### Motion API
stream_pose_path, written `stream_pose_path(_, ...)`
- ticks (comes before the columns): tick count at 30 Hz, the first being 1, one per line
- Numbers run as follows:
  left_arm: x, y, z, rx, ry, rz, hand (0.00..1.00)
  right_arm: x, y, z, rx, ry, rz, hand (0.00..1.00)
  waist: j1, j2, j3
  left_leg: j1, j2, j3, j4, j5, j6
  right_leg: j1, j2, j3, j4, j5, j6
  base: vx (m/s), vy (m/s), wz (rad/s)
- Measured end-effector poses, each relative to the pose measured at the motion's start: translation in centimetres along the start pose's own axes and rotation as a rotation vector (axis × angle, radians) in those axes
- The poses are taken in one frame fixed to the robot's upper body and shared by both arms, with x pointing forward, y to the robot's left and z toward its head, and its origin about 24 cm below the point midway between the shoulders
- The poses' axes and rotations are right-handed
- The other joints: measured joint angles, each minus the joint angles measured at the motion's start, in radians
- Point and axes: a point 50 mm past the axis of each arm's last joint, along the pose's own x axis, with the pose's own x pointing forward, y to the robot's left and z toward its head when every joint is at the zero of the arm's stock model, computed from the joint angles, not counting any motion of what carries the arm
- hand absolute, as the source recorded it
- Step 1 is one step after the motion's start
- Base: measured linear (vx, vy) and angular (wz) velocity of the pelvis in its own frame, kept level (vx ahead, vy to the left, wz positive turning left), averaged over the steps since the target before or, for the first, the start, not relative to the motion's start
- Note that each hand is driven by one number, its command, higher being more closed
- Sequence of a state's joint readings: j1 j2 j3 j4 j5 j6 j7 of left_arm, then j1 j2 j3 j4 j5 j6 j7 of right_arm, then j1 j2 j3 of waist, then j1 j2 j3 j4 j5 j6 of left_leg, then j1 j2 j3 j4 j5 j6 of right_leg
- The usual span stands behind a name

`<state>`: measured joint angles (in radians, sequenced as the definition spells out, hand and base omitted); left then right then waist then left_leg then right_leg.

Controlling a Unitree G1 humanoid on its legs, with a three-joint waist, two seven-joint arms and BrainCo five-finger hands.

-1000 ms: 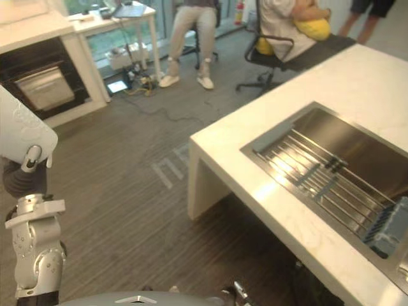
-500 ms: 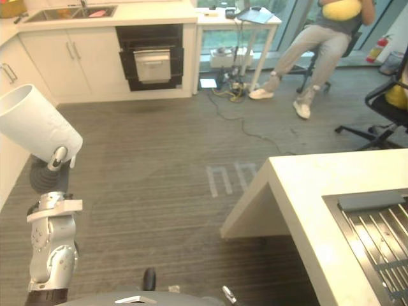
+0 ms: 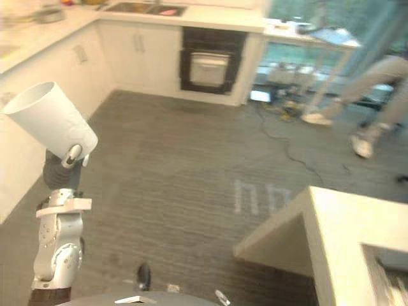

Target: Walk over to the sink, pick up the cup, carry it to the dishwasher, place the cup inside the dishwasher, then close the dishwasher door

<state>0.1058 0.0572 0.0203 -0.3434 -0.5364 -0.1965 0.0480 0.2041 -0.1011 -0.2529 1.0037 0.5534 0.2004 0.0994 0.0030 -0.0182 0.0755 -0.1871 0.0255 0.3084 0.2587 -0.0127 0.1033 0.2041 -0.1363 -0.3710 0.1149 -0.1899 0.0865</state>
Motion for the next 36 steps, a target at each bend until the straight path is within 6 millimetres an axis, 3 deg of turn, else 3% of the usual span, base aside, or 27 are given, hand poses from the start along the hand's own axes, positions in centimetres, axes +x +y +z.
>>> stream_pose_path(1,0.0,0.0,0.0,-0.007,0.002,0.001,1.0,-0.1,-0.5,0.5,0.002,-0.011,-0.018,0.0,-0.001,0.027,-0.005,0.013,0.013,0.041,-0.009,-0.038,0.002,0.011,0.014,-0.02,0.01,-0.007,0.002,0.29,0.089,1.31)
stream_pose_path(3,0.1,-0.1,0.1,-0.008,0.0,-0.011,1.0,-0.1,-0.8,1.3,0.021,-0.034,-0.034,0.0,0.013,0.033,-0.003,0.063,-0.06,-0.001,-0.12,0.036,0.025,0.023,-0.015,-0.057,0.041,-0.031,0.006,0.18,0.059,0.96)
stream_pose_path(5,0.1,-0.3,0.5,-0.012,-0.016,-0.022,1.0,0.0,-0.9,1.7,0.032,-0.037,-0.048,0.0,0.033,0.036,-0.004,0.095,-0.101,-0.027,-0.223,0.054,0.023,0.022,-0.028,-0.069,0.043,-0.052,0.018,0.11,-0.003,0.81)
stream_pose_path(6,0.1,-0.1,0.8,-0.009,-0.026,-0.015,1.0,0.1,-0.6,1.8,0.06,-0.042,-0.039,0.0,0.019,0.031,-0.003,0.116,-0.115,0.041,-0.282,0.012,-0.034,0.032,-0.035,-0.07,0.013,-0.053,0.018,0.11,-0.006,0.95)
stream_pose_path(7,0.2,-0.1,1.0,-0.014,-0.034,-0.014,1.0,0.1,-0.3,1.7,0.064,-0.039,-0.032,0.0,0.004,-0.005,-0.004,0.114,-0.115,0.076,-0.25,0.007,-0.013,0.036,-0.057,-0.067,0.005,-0.055,0.017,0.21,-0.075,1.09)
stream_pose_path(8,0.2,-0.1,1.0,-0.032,-0.041,-0.017,1.0,0.1,-0.4,2.0,0.062,-0.045,-0.036,0.0,0.006,0.018,-0.002,0.128,-0.091,0.098,-0.204,0.032,0.004,0.04,-0.058,-0.076,0.05,-0.076,0.022,0.22,-0.024,0.67)
stream_pose_path(10,0.2,-0.3,1.1,-0.048,-0.046,-0.031,1.0,0.1,-0.4,2.2,0.057,-0.048,-0.051,0.0,0.009,0.025,-0.012,0.175,-0.13,0.072,-0.342,0.107,0.017,0.035,-0.063,-0.078,0.037,-0.057,0.025,0.18,-0.047,0.33)
stream_pose_path(17,0.3,-1.0,0.8,-0.061,-0.035,-0.056,1.0,0.2,0.0,2.2,0.043,-0.038,-0.048,0.0,0.001,0.03,-0.015,0.171,-0.125,0.048,-0.346,0.135,0.021,0.038,-0.049,-0.069,0.032,-0.037,0.003,0.08,-0.112,0.02)
stream_pose_path(26,0.4,-0.6,1.7,-0.044,-0.063,-0.051,1.0,0.1,-0.3,2.6,-0.017,-0.059,-0.055,0.0,-0.003,0.083,-0.018,0.133,-0.08,0.037,-0.347,0.148,-0.004,0.004,0.003,-0.062,0.005,-0.01,-0.026,-0.09,-0.012,0.02)
stream_pose_path(29,0.4,-0.5,1.8,-0.039,-0.066,-0.049,1.0,0.1,-0.4,2.5,-0.023,-0.056,-0.055,0.0,-0.001,0.084,-0.019,0.135,-0.074,0.056,-0.347,0.149,-0.028,0.005,0.006,-0.039,-0.018,0.014,-0.024,-0.04,0.031,-0.19)
stream_pose_path(36,0.6,-0.3,1.9,-0.026,-0.066,-0.054,1.0,0.2,0.5,2.5,-0.038,-0.062,-0.021,0.0,-0.012,0.065,-0.01,0.137,-0.068,0.091,-0.347,0.145,-0.023,-0.007,0.006,0.012,-0.03,0.033,-0.017,0.0,0.029,-0.18)
